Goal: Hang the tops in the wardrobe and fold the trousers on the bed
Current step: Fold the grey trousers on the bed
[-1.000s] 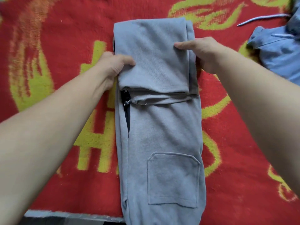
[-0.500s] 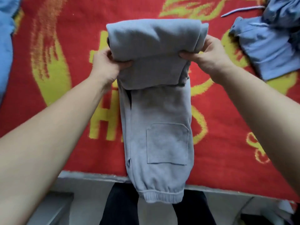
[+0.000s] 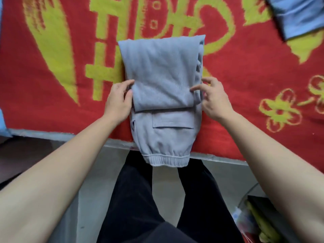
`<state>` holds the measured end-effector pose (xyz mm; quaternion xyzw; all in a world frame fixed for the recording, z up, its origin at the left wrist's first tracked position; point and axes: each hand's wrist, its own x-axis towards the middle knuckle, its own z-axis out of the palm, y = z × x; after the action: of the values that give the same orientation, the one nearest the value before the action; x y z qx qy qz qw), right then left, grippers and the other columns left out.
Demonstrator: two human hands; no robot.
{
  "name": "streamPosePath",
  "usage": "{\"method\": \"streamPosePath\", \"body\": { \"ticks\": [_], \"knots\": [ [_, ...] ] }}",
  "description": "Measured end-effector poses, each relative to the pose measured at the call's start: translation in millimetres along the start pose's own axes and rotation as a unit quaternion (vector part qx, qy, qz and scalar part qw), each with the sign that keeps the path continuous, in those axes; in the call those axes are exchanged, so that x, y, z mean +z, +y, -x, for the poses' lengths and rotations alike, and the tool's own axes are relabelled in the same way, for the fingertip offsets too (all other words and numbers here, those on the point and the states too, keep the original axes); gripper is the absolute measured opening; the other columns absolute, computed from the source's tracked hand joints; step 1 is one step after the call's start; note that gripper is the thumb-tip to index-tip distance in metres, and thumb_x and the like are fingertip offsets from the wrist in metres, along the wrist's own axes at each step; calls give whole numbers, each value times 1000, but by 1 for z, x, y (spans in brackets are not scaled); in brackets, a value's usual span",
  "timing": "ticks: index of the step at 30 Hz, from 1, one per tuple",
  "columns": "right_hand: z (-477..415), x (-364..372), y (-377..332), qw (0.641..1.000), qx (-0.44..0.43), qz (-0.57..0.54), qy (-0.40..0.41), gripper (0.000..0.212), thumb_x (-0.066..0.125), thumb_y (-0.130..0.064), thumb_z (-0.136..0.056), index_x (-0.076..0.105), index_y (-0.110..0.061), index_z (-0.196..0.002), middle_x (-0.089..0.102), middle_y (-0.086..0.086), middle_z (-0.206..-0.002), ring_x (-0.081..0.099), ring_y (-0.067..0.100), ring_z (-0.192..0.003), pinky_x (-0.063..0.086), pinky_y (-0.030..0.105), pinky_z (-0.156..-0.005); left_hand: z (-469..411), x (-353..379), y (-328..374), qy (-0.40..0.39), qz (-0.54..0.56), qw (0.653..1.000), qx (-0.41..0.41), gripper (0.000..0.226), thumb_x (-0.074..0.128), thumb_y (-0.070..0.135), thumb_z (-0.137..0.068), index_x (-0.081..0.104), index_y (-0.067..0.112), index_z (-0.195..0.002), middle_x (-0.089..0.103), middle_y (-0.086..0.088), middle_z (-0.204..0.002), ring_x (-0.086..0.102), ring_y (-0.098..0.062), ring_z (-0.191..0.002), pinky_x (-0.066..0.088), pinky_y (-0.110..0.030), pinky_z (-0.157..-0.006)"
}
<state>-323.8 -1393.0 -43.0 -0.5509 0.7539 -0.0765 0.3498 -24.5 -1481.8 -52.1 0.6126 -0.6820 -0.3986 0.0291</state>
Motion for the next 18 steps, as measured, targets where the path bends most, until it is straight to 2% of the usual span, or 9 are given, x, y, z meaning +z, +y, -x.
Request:
{"method": "streamPosePath", "body": {
  "ticks": [3,4,6,8,11,14,18],
  "knots": [
    [9,6,-12,994,27,-14,106,29,48,-6,-91,67,-13,-112,48,16,-137,46,34,-128,42,44,-103,11,18,15,103,-87,991,-3,44,48,28,-98,48,15,-140,35,-17,-150,34,-33,-137,27,-40,-113],
    [9,7,-15,992,19,2,122,28,49,-11,-94,64,-10,-118,45,18,-142,44,35,-131,40,44,-106,11,21,22,133,-125,983,10,47,46,31,-98,44,17,-143,29,-16,-155,29,-33,-141,25,-43,-113],
    [3,7,-21,992,8,44,121,42,48,-23,-99,51,-10,-139,29,21,-156,31,36,-143,33,44,-113,0,21,33,149,-176,972,50,54,41,36,-99,35,18,-149,18,-15,-161,19,-32,-147,21,-48,-115],
    [-9,7,-26,989,-13,112,96,60,42,-39,-103,29,-13,-155,8,23,-163,13,38,-151,23,48,-119,-20,17,39,122,-229,960,102,59,34,41,-100,24,20,-154,9,-15,-164,9,-31,-151,14,-53,-117],
    [-27,17,-27,966,-79,245,7,69,30,-56,-102,9,-25,-160,-8,18,-165,-5,38,-152,11,54,-121,-42,14,33,43,-359,917,168,62,24,51,-102,9,27,-157,0,-13,-165,0,-30,-152,8,-61,-117],
    [-41,36,-23,949,-86,292,-78,70,28,-61,-100,1,-32,-159,-16,11,-165,-12,36,-152,6,55,-121,-56,22,23,-51,-421,895,139,66,20,58,-101,1,29,-157,-13,-11,-164,-12,-28,-151,12,-60,-117],
    [-55,46,-24,949,-52,297,-96,72,24,-64,-99,-8,-37,-157,-25,7,-163,-19,35,-150,3,58,-121,-72,27,32,-83,-418,897,115,67,24,57,-101,3,28,-157,-17,-11,-163,-16,-28,-150,21,-57,-115]
  ]
}}
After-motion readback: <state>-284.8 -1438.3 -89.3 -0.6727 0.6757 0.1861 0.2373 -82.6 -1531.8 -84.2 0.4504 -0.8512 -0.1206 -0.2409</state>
